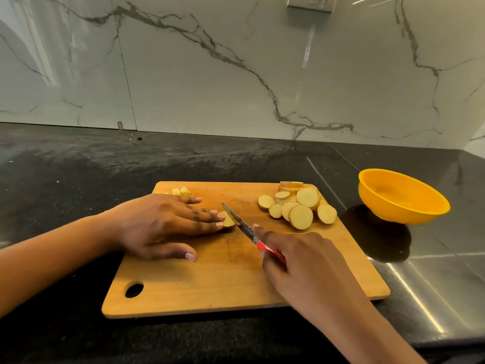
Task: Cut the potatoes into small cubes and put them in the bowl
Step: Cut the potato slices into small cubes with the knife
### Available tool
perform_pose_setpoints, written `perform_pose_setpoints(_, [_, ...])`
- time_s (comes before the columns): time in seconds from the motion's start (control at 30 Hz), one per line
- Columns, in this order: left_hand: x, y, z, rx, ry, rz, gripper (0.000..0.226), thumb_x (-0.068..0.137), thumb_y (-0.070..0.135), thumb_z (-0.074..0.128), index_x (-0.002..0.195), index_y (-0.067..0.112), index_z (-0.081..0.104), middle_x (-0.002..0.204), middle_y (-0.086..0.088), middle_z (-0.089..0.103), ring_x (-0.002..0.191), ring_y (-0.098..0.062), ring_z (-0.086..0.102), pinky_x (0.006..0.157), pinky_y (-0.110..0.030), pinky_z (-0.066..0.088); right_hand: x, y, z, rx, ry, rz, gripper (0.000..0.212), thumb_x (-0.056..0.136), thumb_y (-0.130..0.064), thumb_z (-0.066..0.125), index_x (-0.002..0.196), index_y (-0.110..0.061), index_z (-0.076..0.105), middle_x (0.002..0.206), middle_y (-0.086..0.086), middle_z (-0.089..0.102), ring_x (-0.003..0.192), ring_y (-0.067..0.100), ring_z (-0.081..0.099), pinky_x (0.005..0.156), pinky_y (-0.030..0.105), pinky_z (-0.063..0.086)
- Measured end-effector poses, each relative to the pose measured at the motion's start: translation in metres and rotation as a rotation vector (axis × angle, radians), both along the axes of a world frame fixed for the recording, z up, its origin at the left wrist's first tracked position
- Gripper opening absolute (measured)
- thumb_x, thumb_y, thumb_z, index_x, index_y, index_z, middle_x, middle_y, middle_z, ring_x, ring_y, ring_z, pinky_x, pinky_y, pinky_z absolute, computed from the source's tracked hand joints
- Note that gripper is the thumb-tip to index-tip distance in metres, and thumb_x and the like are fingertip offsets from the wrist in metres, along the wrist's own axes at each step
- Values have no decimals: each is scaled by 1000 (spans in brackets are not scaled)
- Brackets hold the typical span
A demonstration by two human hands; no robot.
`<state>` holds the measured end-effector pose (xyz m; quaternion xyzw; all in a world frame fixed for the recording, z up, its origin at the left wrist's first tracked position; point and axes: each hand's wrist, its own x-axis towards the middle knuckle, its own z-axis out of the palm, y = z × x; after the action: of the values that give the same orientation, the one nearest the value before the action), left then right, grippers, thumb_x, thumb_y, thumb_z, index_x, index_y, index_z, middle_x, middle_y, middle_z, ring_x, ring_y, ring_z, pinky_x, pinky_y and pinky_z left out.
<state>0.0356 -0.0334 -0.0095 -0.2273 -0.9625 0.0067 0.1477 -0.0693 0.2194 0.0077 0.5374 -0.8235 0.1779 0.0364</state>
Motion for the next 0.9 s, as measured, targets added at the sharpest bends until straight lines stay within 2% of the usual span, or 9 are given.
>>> perform_pose_setpoints(0.1, [-1, -1, 0, 26, -36, 2, 54, 98, 51, 35, 141, 20, 39, 144, 3, 45, 135, -6, 37, 115, -33, 22, 1, -2, -1, 0, 16, 8, 50, 98, -43, 39, 146, -43, 23, 112, -17, 61, 85, 4, 45, 76, 19, 42])
perform_pose_setpoints(0.33, [-1, 0, -1, 123, -101, 12, 56, 97, 52, 37, 140, 16, 44, 144, 2, 45, 135, -7, 37, 116, -30, 19, -4, -21, -2, 59, 43, 63, 49, 99, -34, 40, 146, -32, 29, 110, -9, 61, 88, 6, 48, 72, 22, 41])
perform_pose_setpoints(0.4, [-1, 1, 0, 127, -103, 22, 55, 97, 52, 37, 139, 16, 45, 144, 1, 45, 135, -7, 37, 117, -29, 18, -4, -27, -2, 82, 55, 58, 48, 99, -33, 40, 146, -28, 31, 112, -5, 59, 89, 8, 45, 71, 24, 37])
perform_pose_setpoints(0.53, [1, 2, -1, 145, -105, 39, 55, 97, 51, 37, 140, 17, 44, 145, 2, 44, 135, -7, 37, 116, -31, 18, 5, -7, -5, 99, 76, 68, 52, 101, -36, 35, 149, -30, 17, 104, -8, 56, 89, 10, 49, 72, 24, 42])
perform_pose_setpoints(0.6, [1, 3, -1, 144, -101, 42, 55, 98, 51, 36, 140, 17, 43, 145, 3, 44, 135, -7, 37, 116, -32, 18, 10, 10, -2, 131, 74, 78, 54, 101, -39, 32, 150, -33, 12, 97, -9, 53, 86, 11, 49, 65, 23, 37])
perform_pose_setpoints(0.7, [2, 5, -1, 121, -73, 42, 54, 99, 50, 34, 140, 16, 43, 144, 1, 45, 135, -8, 38, 116, -36, 18, 12, 21, 4, 141, 57, 82, 53, 100, -40, 32, 149, -36, 13, 93, -10, 51, 83, 11, 45, 57, 19, 29])
perform_pose_setpoints(0.9, [4, 5, -2, 117, 3, 54, 53, 99, 48, 37, 136, 14, 48, 141, -1, 49, 132, -8, 42, 114, -40, 23, 7, 6, 4, 57, 14, 13, 50, 99, -40, 37, 147, -40, 21, 110, -11, 59, 91, 7, 49, 75, 24, 43])
